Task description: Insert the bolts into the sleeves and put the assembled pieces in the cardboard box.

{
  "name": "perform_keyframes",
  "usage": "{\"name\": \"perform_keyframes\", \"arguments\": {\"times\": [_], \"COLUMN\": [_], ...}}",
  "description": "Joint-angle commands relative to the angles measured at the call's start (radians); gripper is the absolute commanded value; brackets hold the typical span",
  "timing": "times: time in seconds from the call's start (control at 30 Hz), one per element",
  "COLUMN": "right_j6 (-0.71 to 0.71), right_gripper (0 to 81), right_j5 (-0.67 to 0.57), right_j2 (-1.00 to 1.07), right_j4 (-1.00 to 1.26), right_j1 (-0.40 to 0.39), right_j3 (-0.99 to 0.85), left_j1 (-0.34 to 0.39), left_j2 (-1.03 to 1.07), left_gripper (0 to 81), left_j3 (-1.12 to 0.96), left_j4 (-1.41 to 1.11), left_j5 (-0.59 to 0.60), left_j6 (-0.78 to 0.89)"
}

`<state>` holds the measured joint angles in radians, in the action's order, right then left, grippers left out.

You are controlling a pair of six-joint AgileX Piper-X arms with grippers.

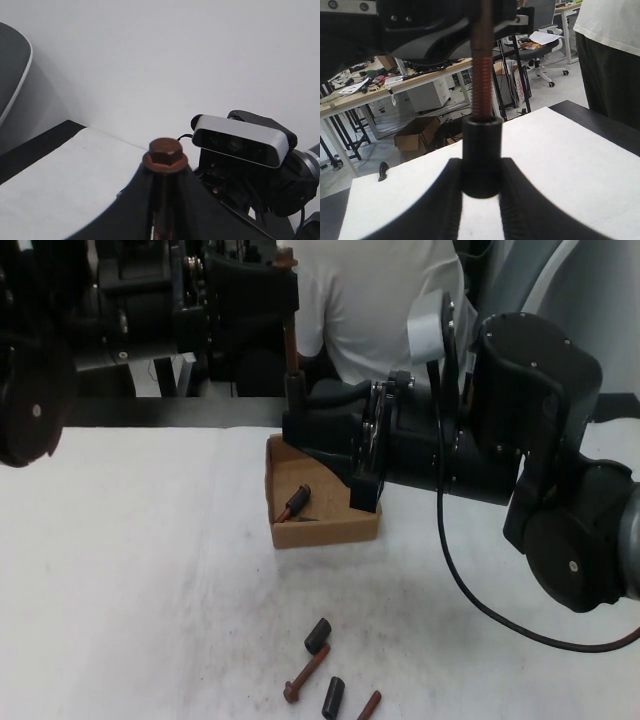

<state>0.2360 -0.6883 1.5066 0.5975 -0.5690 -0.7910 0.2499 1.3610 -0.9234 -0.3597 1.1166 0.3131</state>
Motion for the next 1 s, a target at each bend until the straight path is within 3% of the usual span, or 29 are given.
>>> {"name": "perform_keyframes", "arguments": {"times": [0.0, 0.97], "right_j6": [0.001, 0.001], "right_gripper": [0.8, 0.8], "right_j5": [0.005, 0.009], "right_j2": [-0.01, -0.01], "right_j4": [0.019, 0.019], "right_j1": [-0.001, 0.024], "right_j3": [-0.004, -0.004], "left_j1": [0.01, 0.023], "left_j2": [-0.003, -0.003], "left_gripper": [0.2, 0.2], "left_j3": [-0.004, -0.004], "left_j4": [-0.01, 0.125], "left_j5": [0.007, 0.026], "left_j6": [0.001, -0.089]}}
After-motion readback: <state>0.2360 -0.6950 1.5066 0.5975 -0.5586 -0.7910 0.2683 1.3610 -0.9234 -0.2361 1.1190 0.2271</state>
